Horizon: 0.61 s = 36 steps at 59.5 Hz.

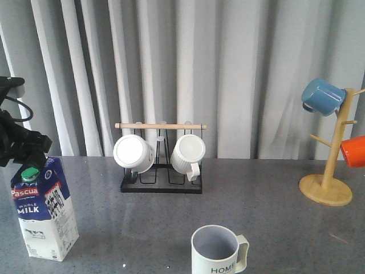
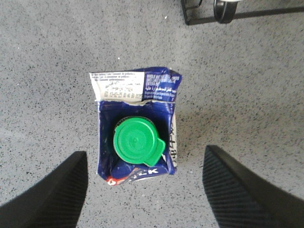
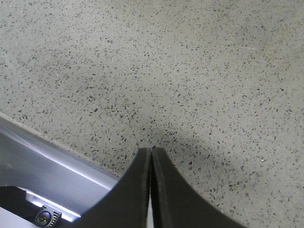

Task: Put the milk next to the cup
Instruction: 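Lower the left gripper onto the top of the milk carton and grasp it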

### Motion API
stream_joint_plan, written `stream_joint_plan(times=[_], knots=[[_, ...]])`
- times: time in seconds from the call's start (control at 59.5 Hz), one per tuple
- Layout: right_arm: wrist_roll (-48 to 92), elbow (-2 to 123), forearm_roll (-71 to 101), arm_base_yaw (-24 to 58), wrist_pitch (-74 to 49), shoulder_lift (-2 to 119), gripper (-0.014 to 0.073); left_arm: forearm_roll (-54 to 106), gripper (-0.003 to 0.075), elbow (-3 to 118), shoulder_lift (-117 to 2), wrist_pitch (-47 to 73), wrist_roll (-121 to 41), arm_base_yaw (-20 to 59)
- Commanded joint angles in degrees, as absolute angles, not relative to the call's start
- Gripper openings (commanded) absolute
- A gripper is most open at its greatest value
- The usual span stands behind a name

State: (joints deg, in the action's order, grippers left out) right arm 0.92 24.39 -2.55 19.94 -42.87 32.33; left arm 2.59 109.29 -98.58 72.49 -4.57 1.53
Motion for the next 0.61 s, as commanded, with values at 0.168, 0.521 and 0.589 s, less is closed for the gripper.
stream_joint_plan(times=[0.168, 0.521, 0.589], knots=[[0.9, 25.9, -3.0, 19.8, -40.2, 32.7, -0.0008, 2.3, 0.049, 111.1, -99.4, 71.0, -4.9, 1.5], [0.9, 25.9, -3.0, 19.8, -40.3, 32.7, -0.0008, 1.8, 0.0487, 111.1, -104.4, 71.1, -5.0, 1.5], [0.9, 25.9, -3.0, 19.8, -40.3, 32.7, -0.0008, 1.8, 0.0482, 111.1, -105.1, 70.3, -5.2, 1.5]])
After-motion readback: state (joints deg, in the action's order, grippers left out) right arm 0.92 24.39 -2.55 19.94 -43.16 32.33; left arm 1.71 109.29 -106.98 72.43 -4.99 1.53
